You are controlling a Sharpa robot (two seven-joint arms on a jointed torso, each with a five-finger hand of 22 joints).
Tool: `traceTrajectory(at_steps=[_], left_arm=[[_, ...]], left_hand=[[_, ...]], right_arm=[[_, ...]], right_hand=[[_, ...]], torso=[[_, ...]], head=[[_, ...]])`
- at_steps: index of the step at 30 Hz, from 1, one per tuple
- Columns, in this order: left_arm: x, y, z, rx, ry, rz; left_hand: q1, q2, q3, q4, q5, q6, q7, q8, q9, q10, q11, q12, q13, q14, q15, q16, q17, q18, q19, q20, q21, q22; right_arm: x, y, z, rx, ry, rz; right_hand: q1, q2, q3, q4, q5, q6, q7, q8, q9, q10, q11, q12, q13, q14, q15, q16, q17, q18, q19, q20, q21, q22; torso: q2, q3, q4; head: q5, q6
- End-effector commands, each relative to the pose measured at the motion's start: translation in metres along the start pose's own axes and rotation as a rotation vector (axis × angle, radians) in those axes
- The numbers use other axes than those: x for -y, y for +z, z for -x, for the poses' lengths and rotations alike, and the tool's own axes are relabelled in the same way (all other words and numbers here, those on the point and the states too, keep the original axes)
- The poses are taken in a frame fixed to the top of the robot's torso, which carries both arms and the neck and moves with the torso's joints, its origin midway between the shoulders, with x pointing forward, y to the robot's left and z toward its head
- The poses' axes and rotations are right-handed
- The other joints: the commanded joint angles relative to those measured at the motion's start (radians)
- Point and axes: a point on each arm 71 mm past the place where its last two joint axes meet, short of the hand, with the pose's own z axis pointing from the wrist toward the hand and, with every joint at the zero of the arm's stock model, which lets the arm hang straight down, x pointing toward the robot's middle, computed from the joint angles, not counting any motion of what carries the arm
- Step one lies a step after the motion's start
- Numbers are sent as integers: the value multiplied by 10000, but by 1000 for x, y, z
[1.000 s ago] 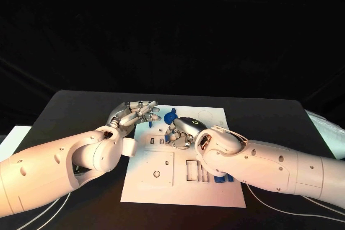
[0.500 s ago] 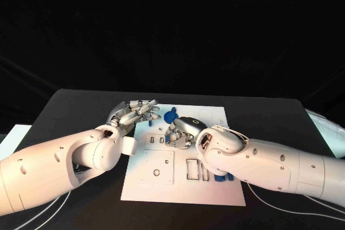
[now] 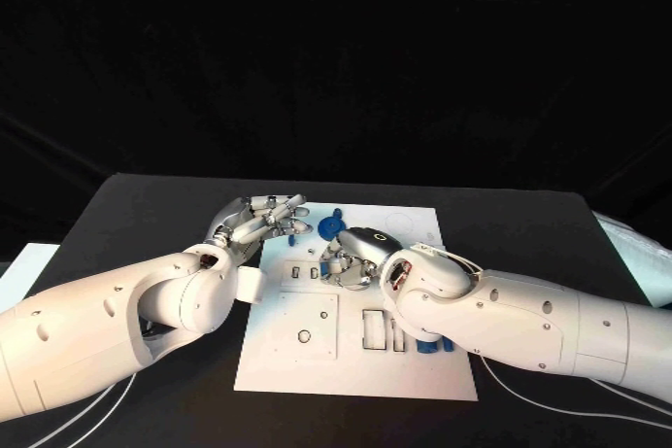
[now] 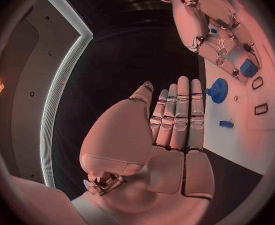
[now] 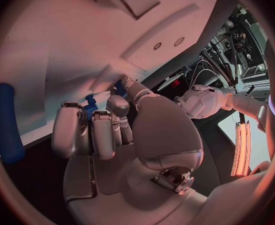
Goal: Assemble the parts on the task board
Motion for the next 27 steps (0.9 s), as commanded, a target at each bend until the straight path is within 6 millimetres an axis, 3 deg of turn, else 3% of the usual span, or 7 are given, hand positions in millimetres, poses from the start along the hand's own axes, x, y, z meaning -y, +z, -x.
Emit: traceTrajectory(at_steps=[1, 17, 19, 24, 27], left_arm=[[1, 0, -2, -228, -92, -74], [1, 0, -1, -221, -80, -59], [1, 0, -1, -243, -19, -78], [1, 0, 1, -343, 414, -60], [0, -1, 2, -403, 838, 78]], left_hand=[[41, -67, 38, -16, -36, -9, 48, -59, 10, -12, 44, -45, -10, -78, 10, -57, -8, 166, -95, -4, -56, -8], [45, -67, 43, -20, -35, -9, 49, -61, 10, -12, 44, -45, -11, -85, 12, -62, -16, 170, -103, 1, -61, -11], [79, -30, 92, -36, -32, 102, -18, -7, 35, 89, -14, -2, 3, -23, -23, -28, -25, 198, -82, -3, -41, -8], [88, -27, 223, -36, -19, 412, -192, 87, 82, 434, -209, 12, -2, 827, -285, 674, 247, 229, 509, -229, 398, 185], [-29, -43, 267, 40, -12, 611, -417, 121, 106, 1064, -477, 181, 117, 2166, -655, 2121, 1026, 214, 1586, -607, 1229, 593]], right_arm=[[1, -1, -2, 82, -54, -20], [-8, -10, 8, 1531, 384, 916], [-12, -15, 12, 1845, 536, 1524], [-14, -29, 24, 2307, 826, 2648], [-10, -39, 36, 2371, 1005, 3176]], right_hand=[[9, -131, -100, -4, 44, -133, 20, -56, -30, -108, 9, -122, -101, 653, 83, -78, 702, -159, -25, 64, -75, -26], [-24, -361, -609, 126, 179, -777, 140, -137, -178, -386, 126, -569, -513, 607, 182, -239, 533, -128, -110, 166, -190, -192], [-58, -388, -884, 250, -288, -1093, 216, -137, -211, -444, 188, -595, -552, 602, 241, -257, 534, -121, -145, 213, -235, -256], [-42, -438, -1265, 382, -277, -1198, 244, -109, -194, -365, 229, -357, -385, 609, 273, -255, 560, -124, -134, 251, -224, -222], [7, -402, -1356, 414, -227, -1212, 249, -102, -189, -369, 232, -329, -370, 613, 277, -251, 575, -124, -134, 259, -224, -220]], torso=[[0, 0, 7], [-2, 10, 5], [-8, 12, -4], [-17, 10, -9], [-23, 11, -15]], head=[[0, 7], [7, 10], [22, 17], [25, 30], [41, 29]])
